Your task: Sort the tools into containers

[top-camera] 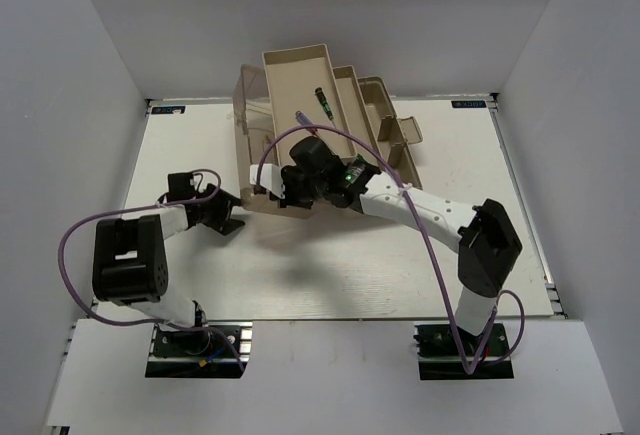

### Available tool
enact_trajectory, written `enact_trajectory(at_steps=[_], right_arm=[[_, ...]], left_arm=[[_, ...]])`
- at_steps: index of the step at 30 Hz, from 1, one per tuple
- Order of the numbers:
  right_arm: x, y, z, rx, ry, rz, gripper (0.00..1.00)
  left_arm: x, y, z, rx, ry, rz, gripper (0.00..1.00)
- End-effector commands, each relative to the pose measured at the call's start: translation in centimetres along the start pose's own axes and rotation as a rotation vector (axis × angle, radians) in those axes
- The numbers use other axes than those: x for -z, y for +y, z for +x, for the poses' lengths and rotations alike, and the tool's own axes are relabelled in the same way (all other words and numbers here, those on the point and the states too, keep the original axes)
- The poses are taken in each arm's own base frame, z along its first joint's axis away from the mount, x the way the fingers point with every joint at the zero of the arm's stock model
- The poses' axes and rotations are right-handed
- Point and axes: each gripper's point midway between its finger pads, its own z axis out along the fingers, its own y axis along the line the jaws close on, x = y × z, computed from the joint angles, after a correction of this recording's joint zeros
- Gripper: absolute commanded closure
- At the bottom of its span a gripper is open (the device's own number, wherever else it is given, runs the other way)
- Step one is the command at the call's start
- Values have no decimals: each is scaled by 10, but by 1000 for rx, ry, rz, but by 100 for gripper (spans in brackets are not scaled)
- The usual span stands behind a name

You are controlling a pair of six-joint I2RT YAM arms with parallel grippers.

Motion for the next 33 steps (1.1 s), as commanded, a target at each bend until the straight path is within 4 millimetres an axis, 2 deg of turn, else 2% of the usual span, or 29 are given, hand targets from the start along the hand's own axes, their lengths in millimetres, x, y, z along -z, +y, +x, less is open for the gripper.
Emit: enact_trajectory(at_steps=[1,3,6,8,9,11,13,15,17,18,19,20,21,22,23,24,25,26,27,28,29,30,31,32,33], right_arm=[[43,-31,-74,116,-231,126,100],[44,-27,-71,105,-225,110,100],[44,-21,-70,97,-228,90,100],[48,-19,-73,99,-236,82,76],[48,-16,-72,94,-232,68,58],[57,-14,-79,95,-242,50,36],[71,-9,-84,91,-244,30,29],[89,-8,-95,94,-275,30,28],[115,-9,-110,114,-320,56,28],[119,-8,-110,109,-329,61,31],[127,-12,-116,121,-352,89,39],[148,-18,-130,142,-399,139,45],[157,-22,-134,152,-424,179,68],[161,-37,-136,149,-425,256,86],[170,-47,-136,138,-422,323,100],[181,-80,-116,41,-318,521,100],[190,-101,-117,6,-307,616,100],[193,-127,-95,-60,-243,715,100],[220,-155,-70,-142,-145,906,100],[222,-165,-54,-189,-113,947,100],[245,-192,-10,-280,-39,1042,100],[256,-199,6,-330,14,1071,100],[268,-207,43,-449,75,1106,100],[266,-211,63,-498,122,1106,100],[295,-221,104,-576,194,1145,100]], left_arm=[[-3,-45,-31,-80,-62,111,33],[-3,-72,-39,-120,-57,183,33],[-12,-98,-39,-154,-2,227,33],[-13,-113,-42,-178,25,259,33],[-17,-113,-39,-184,32,259,33],[-16,-119,-39,-192,47,275,33],[-17,-122,-40,-198,52,285,33],[-16,-130,-43,-209,53,301,33],[-18,-136,-46,-214,58,311,31],[-17,-140,-45,-217,65,317,31],[-17,-146,-49,-223,60,324,31],[-19,-145,-50,-218,64,318,31],[-17,-153,-53,-229,56,332,31],[-17,-155,-53,-231,63,337,31],[-16,-158,-54,-237,60,343,31],[-13,-167,-57,-249,51,358,31],[-15,-168,-57,-250,61,362,31],[-13,-173,-59,-261,53,375,31],[-12,-181,-60,-263,58,390,31],[-15,-185,-58,-276,71,402,31],[-15,-188,-58,-282,79,411,31],[-14,-200,-57,-292,81,427,31],[-19,-204,-55,-295,88,433,31],[-16,-215,-58,-312,86,455,31],[-14,-224,-53,-319,91,467,31]])
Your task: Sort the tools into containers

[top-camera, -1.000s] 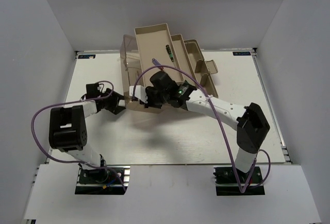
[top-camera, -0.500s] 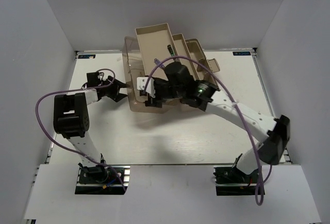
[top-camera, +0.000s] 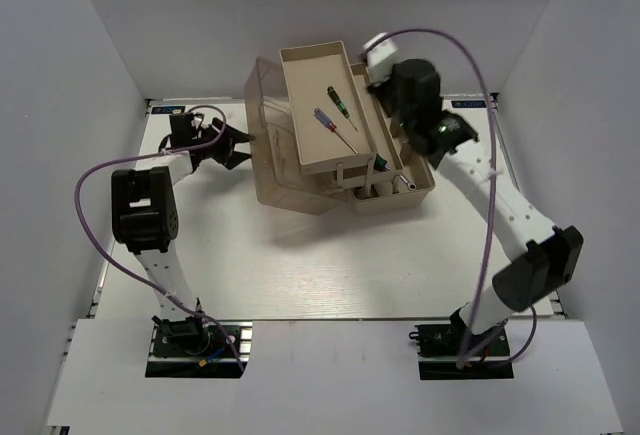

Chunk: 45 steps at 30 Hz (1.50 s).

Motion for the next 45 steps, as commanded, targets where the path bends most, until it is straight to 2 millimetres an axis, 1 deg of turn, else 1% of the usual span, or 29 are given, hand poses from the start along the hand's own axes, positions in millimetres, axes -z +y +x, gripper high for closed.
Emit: enact_trajectory(at_steps=[1,2,3,4,5,6,7,8,10,11,12,13,14,17,18,19,21,25,26,27,29,30,32,36,40,42,43,44,45], right_arm=[[12,-92,80,-248,266,276,100],[10,-84,110,-263,355,225,100],[13,-100,140,-302,414,226,100],[11,-93,151,-338,434,174,100],[16,-80,178,-359,527,115,100],[18,-87,203,-388,572,105,100],[15,-63,217,-415,593,-20,100],[20,-58,232,-406,637,-58,100],[16,-31,258,-435,697,-186,100],[16,-28,265,-432,708,-215,100],[13,-14,280,-469,744,-279,100],[12,-14,285,-485,750,-287,100],[9,-4,283,-501,730,-344,100],[4,15,294,-550,754,-423,100],[1,18,301,-560,769,-419,100],[-1,20,306,-580,782,-416,100],[-3,16,313,-602,793,-394,100],[-1,12,304,-645,749,-416,100],[3,4,293,-632,720,-398,100],[6,-4,293,-594,719,-367,100],[8,-29,268,-511,614,-282,100],[14,-33,277,-485,638,-238,100],[17,-60,250,-407,533,-156,100],[37,-97,251,-329,521,20,100],[53,-97,293,-307,648,66,100],[57,-82,315,-341,718,21,100],[55,-67,323,-367,723,-35,100],[55,-63,327,-372,731,-53,100],[54,-56,333,-383,746,-76,100]], left_arm=[[-1,-70,11,-104,64,174,31],[-5,-81,12,-119,67,195,31],[-6,-89,16,-123,75,206,31],[-12,-96,21,-131,87,220,31],[-10,-113,21,-144,84,246,31],[-13,-118,22,-154,89,255,31],[-16,-123,24,-155,95,261,31],[-15,-144,29,-181,100,294,31],[-21,-154,34,-198,114,307,31],[-20,-174,41,-229,121,337,31],[-23,-178,45,-222,133,337,31],[-23,-187,49,-238,137,353,31],[-22,-199,54,-247,154,376,31],[-29,-220,76,-261,217,411,31],[-37,-220,88,-268,248,414,31],[-36,-230,93,-274,267,430,31],[-43,-233,106,-271,303,430,31],[-45,-242,115,-281,329,449,31],[-49,-238,115,-276,331,442,31],[-47,-242,115,-282,328,450,31],[-51,-242,119,-279,340,444,31],[-51,-242,119,-279,340,444,31],[-55,-239,124,-277,351,438,31],[-60,-238,128,-263,355,428,31],[-55,-254,125,-280,345,460,31],[-44,-268,125,-299,338,475,30],[-40,-268,120,-331,321,477,30],[-32,-268,116,-340,312,459,29],[-15,-277,120,-378,303,467,29]])
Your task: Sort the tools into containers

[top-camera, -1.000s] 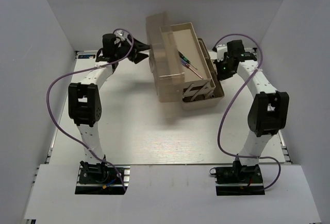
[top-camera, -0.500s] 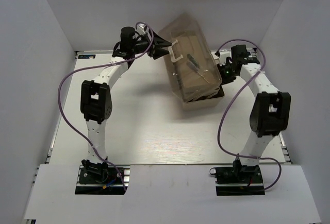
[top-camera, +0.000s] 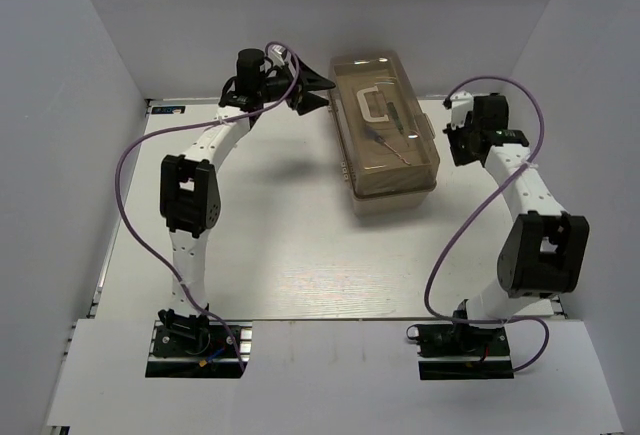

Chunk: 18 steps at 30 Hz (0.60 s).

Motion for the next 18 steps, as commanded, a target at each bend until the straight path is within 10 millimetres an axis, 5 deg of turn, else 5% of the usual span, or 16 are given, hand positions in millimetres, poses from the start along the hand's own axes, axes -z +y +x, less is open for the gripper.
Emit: enact_trajectory(at_steps=[1,3,4,5,8,11,12,18], right_arm=[[-22,20,27,-2,76,-113,100],[-27,40,34,-22,103,-217,100],[-28,45,29,-33,96,-253,100],[-24,65,23,-48,77,-367,100],[-16,84,6,-65,33,-482,100],[-14,90,7,-53,43,-489,100],[-15,91,7,-45,44,-483,100],[-7,97,11,-15,41,-514,100]], left_arm=[[33,-60,3,-151,-32,10,27],[49,-38,9,-197,-42,-117,26],[62,-46,10,-242,-80,-162,23],[72,-22,22,-269,-51,-252,23],[103,5,43,-327,-77,-393,20],[129,42,65,-298,-91,-496,18],[139,34,70,-320,-120,-493,18],[156,67,99,-289,-111,-542,15]])
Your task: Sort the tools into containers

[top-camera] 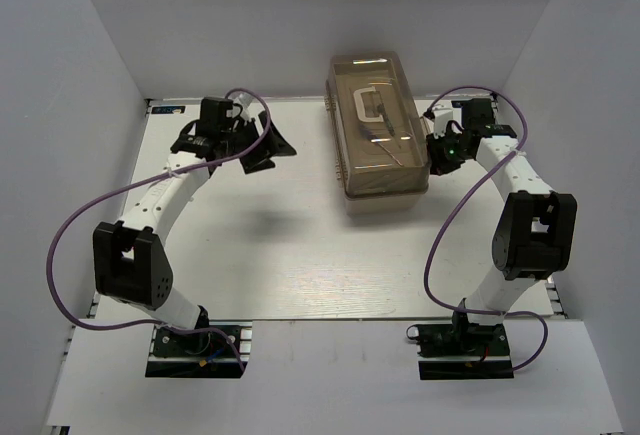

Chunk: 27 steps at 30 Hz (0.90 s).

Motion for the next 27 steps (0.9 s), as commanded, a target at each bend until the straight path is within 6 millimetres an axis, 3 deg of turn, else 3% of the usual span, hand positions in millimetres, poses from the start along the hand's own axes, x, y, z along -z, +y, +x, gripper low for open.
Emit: enact_trajectory(at_steps=[1,9,12,13,14,17,18,20,21,27], right_arm=[[10,30,-14,57,-53,-99,100],[11,48,-18,65,-65,-155,100],[8,18,-13,54,-16,36,100],[14,-1,-11,50,5,132,100],[18,-7,-8,34,14,169,100],[41,-23,6,42,20,290,78],[44,-22,8,59,12,296,57],[61,-14,18,72,-10,313,35],[64,-12,21,82,-11,315,10],[97,20,31,-26,-83,311,9]], left_arm=[[-1,22,11,-24,-3,-59,15],[-3,30,22,-34,18,-62,15],[-2,34,23,-58,21,-78,14],[-2,38,23,-73,23,-93,14],[1,36,21,-90,8,-94,12],[9,40,19,-141,-16,-123,9],[15,42,19,-155,-31,-140,7],[20,42,20,-191,-42,-145,2],[22,46,21,-200,-47,-157,2],[32,43,11,-255,-124,-165,1]])
